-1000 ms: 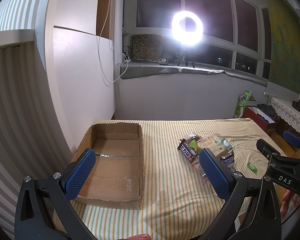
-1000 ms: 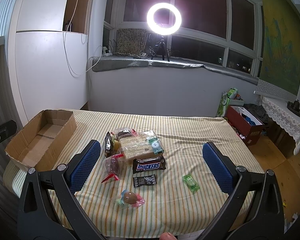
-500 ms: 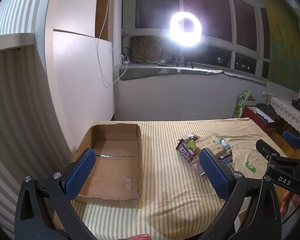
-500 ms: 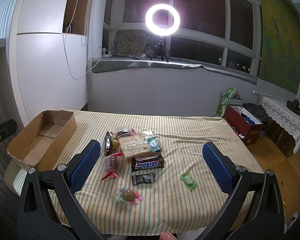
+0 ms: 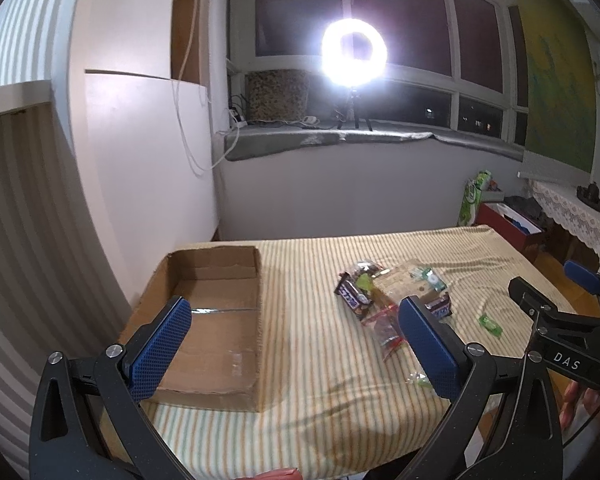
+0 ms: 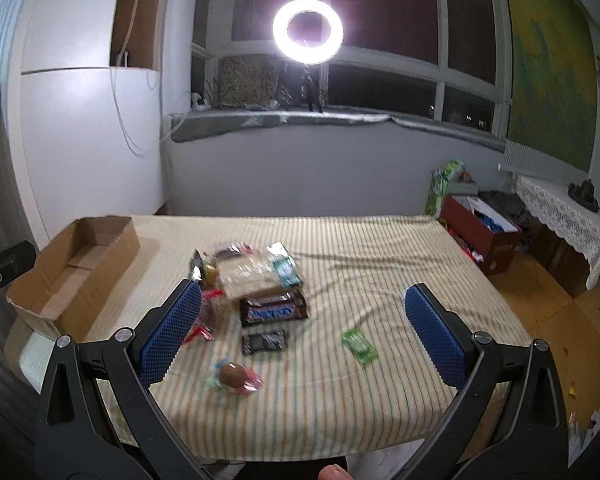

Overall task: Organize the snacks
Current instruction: 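Grasp the chocolate egg with the left tool while the right tool grasps the green candy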

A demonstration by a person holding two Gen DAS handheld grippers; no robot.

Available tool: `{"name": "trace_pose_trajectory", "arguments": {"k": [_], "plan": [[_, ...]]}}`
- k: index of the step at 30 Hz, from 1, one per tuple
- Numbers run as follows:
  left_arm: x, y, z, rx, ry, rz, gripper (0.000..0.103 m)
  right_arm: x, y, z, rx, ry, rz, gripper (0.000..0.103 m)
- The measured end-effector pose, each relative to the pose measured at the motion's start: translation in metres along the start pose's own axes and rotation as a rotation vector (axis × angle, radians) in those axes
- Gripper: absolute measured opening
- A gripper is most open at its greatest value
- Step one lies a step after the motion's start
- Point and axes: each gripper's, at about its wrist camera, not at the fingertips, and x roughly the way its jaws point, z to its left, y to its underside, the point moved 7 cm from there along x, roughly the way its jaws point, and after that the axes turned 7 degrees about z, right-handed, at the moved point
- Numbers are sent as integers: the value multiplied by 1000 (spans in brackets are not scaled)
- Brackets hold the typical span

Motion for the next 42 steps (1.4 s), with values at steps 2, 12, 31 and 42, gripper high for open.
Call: {"name": "trace_pose_trajectory", "arguments": {"k": [2, 12, 31, 42], "plan": [[7, 4, -9, 9, 6, 16, 103, 13, 14, -8, 7, 6, 30, 103], [94, 103, -55, 59, 44, 232, 103, 78, 120, -32, 24, 1, 236, 103], [135, 121, -80, 40, 81, 168, 103, 125, 95, -56, -73, -123, 184, 103], [122, 110, -134, 241, 290, 140, 102, 148, 76, -54, -115, -190, 164, 94]]}}
